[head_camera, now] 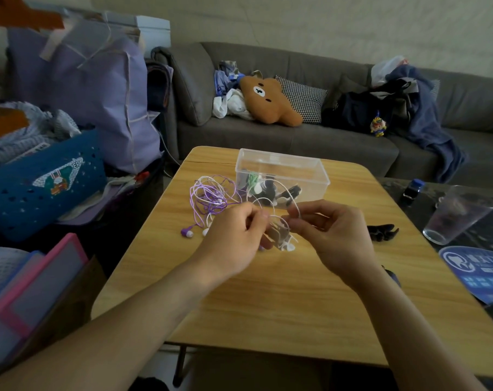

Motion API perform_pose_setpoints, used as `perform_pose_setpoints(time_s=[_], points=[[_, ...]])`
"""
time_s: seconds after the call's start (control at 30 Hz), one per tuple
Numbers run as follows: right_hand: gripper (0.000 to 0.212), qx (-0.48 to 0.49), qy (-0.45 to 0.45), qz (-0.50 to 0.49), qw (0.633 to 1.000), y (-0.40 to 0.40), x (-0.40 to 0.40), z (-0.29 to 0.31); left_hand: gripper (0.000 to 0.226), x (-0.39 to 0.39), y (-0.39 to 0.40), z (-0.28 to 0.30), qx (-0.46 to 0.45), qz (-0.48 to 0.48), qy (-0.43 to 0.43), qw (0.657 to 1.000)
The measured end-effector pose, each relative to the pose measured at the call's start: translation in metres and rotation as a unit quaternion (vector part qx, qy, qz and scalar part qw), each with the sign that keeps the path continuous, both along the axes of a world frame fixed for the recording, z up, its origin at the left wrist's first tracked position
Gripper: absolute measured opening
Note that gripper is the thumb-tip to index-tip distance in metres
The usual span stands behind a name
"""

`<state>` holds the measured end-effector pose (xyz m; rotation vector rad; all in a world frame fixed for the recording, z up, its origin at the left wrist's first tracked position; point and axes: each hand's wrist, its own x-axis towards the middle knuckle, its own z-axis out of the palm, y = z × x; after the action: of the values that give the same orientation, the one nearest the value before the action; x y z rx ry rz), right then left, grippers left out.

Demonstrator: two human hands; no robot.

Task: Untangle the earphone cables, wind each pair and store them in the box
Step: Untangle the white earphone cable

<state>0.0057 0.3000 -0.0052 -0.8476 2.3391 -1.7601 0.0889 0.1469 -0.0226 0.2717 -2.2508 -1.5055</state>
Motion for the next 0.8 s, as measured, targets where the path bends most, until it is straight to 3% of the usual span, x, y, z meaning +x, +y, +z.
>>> perform_pose_setpoints(time_s=[0.13, 0.27, 0.57, 0.8], points=[[0.017, 0.004, 0.008, -0.019, 1.0, -0.002, 0.002, -0.001, 0.024, -0.002, 0.004, -0.004, 0.046, -0.024, 0.008, 0.999], [0.017, 0.0, 0.044, -0.027, 0.999, -0.006, 0.008, 0.002, 0.022, -0.003, 0.004, -0.006, 0.038, -0.041, 0.003, 0.998], [0.014, 0.112, 0.183, -0.1, 0.972, -0.013, 0.017, -0.003, 0.021, -0.001, 0.008, -0.006, 0.062, -0.013, -0.005, 0.998], [0.013, 0.14, 0.218, -0.14, 0.956, -0.012, 0.015, -0.005, 0.021, -0.001, 0.013, -0.007, 0.067, 0.001, -0.015, 0.998]])
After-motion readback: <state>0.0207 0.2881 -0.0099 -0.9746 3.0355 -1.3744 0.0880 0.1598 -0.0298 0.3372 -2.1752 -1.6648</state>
